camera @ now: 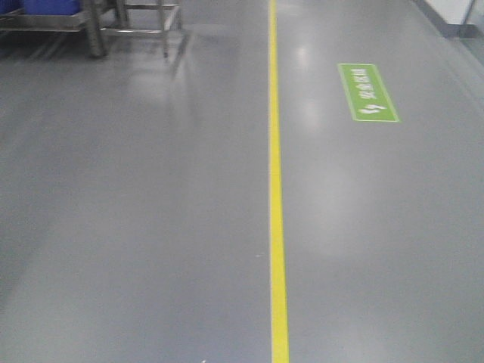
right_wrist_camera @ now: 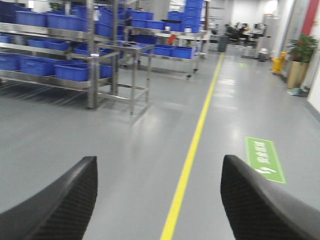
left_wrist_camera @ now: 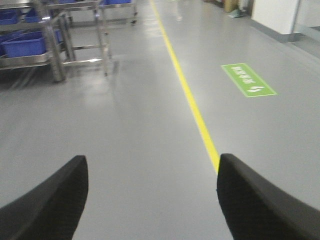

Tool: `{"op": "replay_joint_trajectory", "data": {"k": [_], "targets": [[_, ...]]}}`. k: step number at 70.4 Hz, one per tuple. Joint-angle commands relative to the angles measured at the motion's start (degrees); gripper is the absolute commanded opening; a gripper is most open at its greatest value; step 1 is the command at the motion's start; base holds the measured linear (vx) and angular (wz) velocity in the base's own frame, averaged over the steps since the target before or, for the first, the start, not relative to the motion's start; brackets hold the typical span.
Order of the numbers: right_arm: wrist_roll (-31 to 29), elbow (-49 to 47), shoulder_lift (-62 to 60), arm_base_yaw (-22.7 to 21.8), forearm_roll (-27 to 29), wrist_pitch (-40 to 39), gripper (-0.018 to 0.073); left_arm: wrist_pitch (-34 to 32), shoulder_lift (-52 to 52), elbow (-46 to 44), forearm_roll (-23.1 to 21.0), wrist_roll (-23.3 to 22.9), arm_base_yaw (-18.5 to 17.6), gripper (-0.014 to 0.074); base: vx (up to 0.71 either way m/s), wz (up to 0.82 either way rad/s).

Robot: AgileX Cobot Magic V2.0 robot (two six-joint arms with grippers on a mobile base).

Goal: Move and align brake pads A on conveyor
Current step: 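Drive the base along the yellow floor line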

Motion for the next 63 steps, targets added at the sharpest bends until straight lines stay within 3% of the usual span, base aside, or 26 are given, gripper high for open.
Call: {"op": "replay_joint_trajectory", "data": {"k": [1, 24, 63], "targets": [[-0.34, -1.48, 0.66, -0.03, -0.31, -4.41, 0.0497, -4.00, 0.59, -1.17, -0.42, -0.17, -0.34, 0.0524, 0.22, -0.57], [-0.34, -1.48, 0.66, -0.09, -0.31, -4.41, 0.0497, -4.00, 0.59, -1.17, -0.42, -0.17, -0.34, 0.0524, 0.28, -0.34], [-0.34, -1.48, 0.66, -0.09, -0.31, -4.41, 0.0497, -4.00, 0.59, -1.17, -0.42, -0.17, -0.34, 0.0524, 0.47, 0.03]]}}
